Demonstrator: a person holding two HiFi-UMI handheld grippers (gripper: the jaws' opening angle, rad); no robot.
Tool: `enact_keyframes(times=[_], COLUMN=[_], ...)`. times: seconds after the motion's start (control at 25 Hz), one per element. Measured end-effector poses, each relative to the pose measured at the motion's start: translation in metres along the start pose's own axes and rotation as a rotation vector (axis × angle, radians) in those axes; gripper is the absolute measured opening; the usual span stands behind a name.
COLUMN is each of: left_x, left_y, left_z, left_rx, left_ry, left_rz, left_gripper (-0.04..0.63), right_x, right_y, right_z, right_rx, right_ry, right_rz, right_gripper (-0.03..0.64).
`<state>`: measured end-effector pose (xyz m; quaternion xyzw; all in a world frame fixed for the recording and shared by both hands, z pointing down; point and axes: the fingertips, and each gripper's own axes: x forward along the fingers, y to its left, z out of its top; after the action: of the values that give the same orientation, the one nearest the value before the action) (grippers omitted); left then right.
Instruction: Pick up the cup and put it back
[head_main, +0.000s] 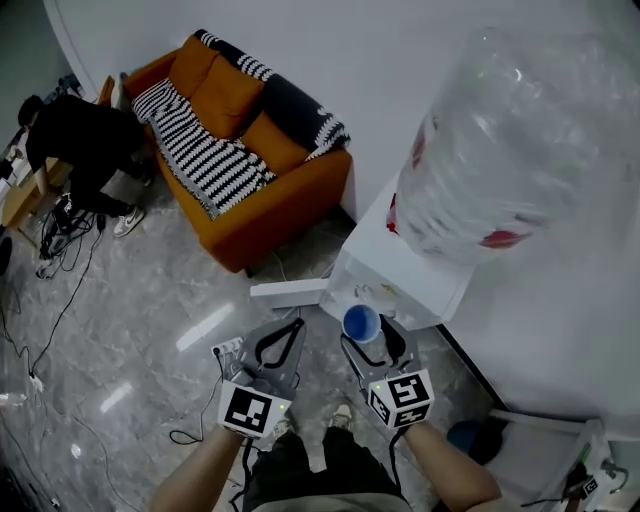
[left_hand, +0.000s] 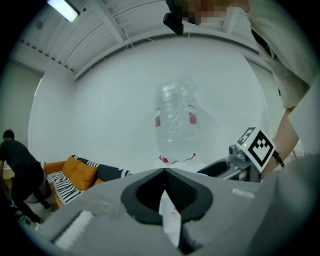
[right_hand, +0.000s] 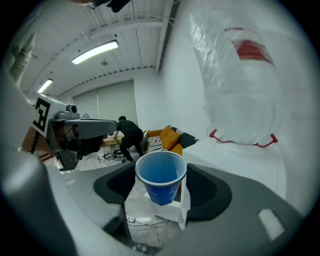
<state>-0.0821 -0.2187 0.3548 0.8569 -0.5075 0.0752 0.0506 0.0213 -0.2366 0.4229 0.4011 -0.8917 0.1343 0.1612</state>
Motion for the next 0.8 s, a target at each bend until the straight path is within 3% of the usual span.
enact_keyframes(times=[0.16,0.6,0.8], left_x=[0.018,0.055,0.072], left_y=[0.005,0.031,0.038], left_z=[-0.048,-0.18,-0.227], left_rx=[0.032,-0.072,-0.073], left_ry=[0.03,0.089,0.095], left_rz=[-0.02,0.024,0.02], left_gripper=[0.002,0.002,0.002], right_x=[0.028,0.095,0.124], right_y=[-0.007,-0.047,-0.062], right_z=[-0.046,-0.168,-0.209], right_rx=[0.013,0.043,0.099], right_ry=[0.049,0.142,0.148], right_rz=[-0.007,-0.08,-0.125], right_gripper=[0.324,0.325,0.325])
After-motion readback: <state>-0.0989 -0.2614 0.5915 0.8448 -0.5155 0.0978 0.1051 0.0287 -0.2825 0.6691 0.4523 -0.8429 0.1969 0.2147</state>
